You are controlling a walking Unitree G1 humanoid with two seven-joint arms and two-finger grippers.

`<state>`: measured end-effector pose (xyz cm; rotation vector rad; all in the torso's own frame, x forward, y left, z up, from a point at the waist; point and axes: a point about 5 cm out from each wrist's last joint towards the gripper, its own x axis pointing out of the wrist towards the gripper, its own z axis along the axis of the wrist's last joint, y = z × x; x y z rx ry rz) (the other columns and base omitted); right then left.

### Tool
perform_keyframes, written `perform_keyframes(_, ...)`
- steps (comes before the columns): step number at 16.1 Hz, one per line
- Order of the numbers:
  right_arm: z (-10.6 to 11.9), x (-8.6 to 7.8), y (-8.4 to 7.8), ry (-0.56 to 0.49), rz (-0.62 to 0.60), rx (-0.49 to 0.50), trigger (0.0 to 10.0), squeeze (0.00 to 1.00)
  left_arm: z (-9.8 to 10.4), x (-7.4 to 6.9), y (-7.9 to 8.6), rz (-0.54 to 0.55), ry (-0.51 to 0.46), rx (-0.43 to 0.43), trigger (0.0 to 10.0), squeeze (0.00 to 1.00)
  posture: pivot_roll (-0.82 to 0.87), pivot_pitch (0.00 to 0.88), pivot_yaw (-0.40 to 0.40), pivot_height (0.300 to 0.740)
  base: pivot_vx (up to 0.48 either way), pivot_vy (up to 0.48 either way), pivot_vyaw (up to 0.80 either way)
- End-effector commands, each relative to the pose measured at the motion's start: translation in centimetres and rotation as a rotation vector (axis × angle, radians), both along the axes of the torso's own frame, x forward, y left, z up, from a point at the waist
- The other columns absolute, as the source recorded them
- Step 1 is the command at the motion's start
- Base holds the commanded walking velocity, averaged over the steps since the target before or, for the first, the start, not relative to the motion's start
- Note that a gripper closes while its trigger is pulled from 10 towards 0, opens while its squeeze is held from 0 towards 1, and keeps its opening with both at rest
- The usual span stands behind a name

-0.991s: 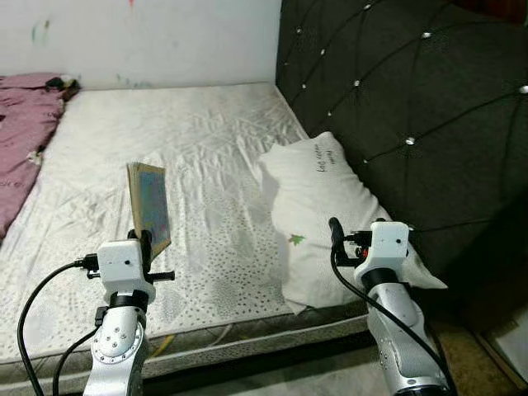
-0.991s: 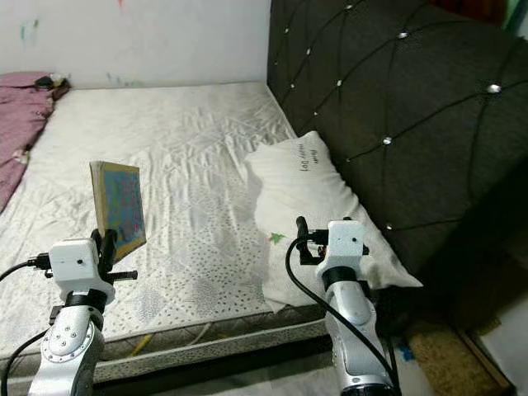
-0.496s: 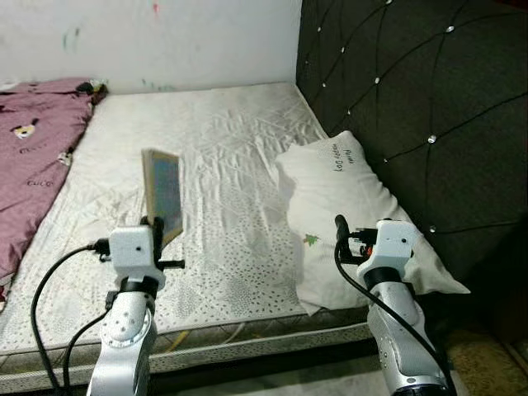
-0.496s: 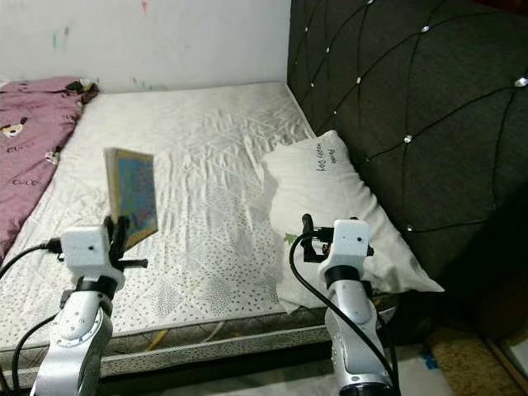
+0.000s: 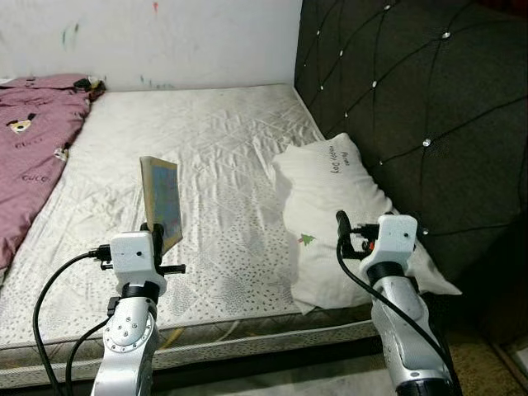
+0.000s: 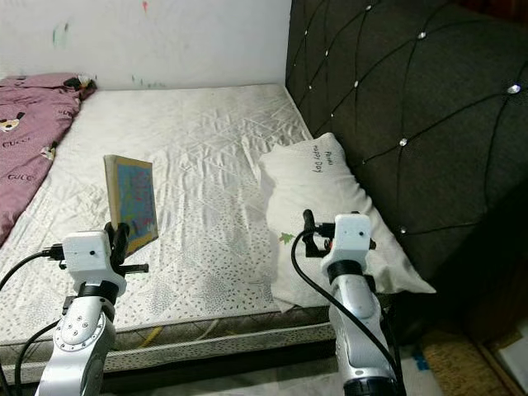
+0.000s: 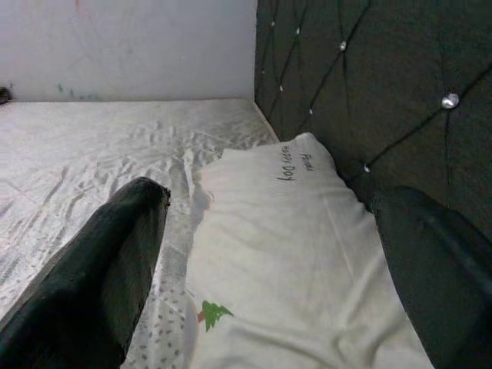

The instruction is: Clean up the room

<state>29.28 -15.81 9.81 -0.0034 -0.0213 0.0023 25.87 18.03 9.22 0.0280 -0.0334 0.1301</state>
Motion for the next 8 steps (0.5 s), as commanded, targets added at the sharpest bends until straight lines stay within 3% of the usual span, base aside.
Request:
perform_keyframes(1, -0.23, 0.16, 0.24, 0.023, 0.013, -0.002, 10.0, 0.0, 0.89, 0.12, 0.4, 0.017, -0.041, 0.004, 10.0, 0.0, 0.04, 0.0, -0.006, 0.74, 0.0, 0.0, 0.0)
perform_keyframes(5, -0.26, 0.12, 0.19, 0.026, 0.01, 0.001, 10.0, 0.0, 1.02, 0.14, 0.29, 0.01, -0.043, 0.002, 10.0, 0.0, 0.04, 0.008, -0.001, 0.74, 0.0, 0.0, -0.8)
perform_keyframes(8, -0.29, 0.08, 0.13, 0.029, 0.008, -0.001, 10.0, 0.0, 1.14, 0.23, 0.05, -0.006, -0.047, 0.0, 10.0, 0.0, 0.03, 0.012, -0.001, 0.74, 0.0, 0.0, 0.0)
